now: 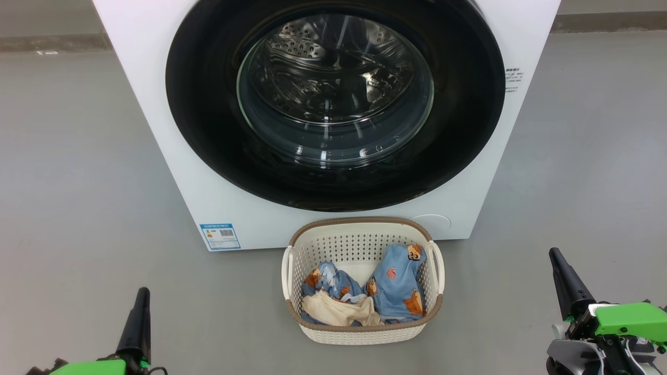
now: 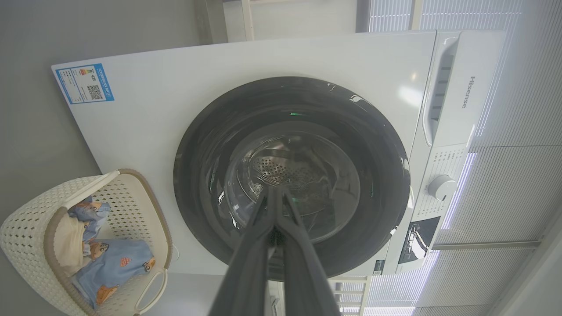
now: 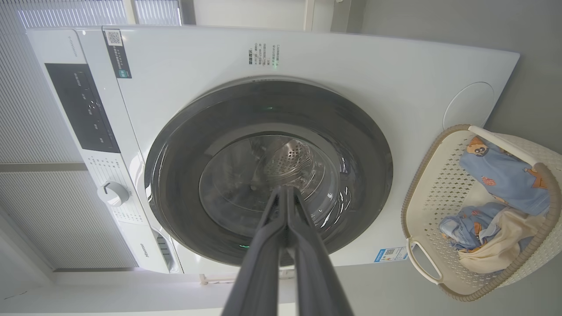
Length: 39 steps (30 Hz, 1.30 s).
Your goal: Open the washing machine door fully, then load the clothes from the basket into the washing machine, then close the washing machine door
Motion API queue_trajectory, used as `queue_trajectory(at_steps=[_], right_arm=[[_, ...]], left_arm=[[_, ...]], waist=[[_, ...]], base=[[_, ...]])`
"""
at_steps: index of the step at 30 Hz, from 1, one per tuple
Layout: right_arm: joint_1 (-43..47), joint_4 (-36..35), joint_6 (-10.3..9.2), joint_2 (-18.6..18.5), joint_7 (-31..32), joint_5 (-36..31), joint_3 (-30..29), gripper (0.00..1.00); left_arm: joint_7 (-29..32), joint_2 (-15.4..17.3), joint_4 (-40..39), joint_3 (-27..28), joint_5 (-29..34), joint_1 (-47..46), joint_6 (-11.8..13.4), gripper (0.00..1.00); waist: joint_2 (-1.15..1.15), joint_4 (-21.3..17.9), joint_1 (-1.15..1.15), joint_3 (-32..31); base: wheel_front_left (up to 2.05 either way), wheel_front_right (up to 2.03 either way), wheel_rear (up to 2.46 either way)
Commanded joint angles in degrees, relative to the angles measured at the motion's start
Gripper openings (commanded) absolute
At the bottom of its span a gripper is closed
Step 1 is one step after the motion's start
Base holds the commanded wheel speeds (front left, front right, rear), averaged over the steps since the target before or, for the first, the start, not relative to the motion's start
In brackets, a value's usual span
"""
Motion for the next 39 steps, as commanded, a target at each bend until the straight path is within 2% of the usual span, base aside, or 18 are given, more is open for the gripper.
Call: queue_trajectory(at_steps=[1, 39], right_arm=[[-2.13, -1.65, 0.28, -1.2, -0.33, 0.27, 0.97, 0.0], [-2.14, -1.67, 0.28, -1.28, -0.42, 0.36, 1.07, 0.0]], left_arm=[[0.39, 1.01, -1.62, 2.03, 0.63, -2.35, 0.2, 0.0], [0.86, 0.57, -1.62, 2.6, 1.13, -2.34, 0.27, 0.0]], waist=[[0.0, 0.0, 0.0, 0.0], [0.0, 0.0, 0.0, 0.0]], base=[[0.0, 0.0, 0.0], [0.0, 0.0, 0.0]])
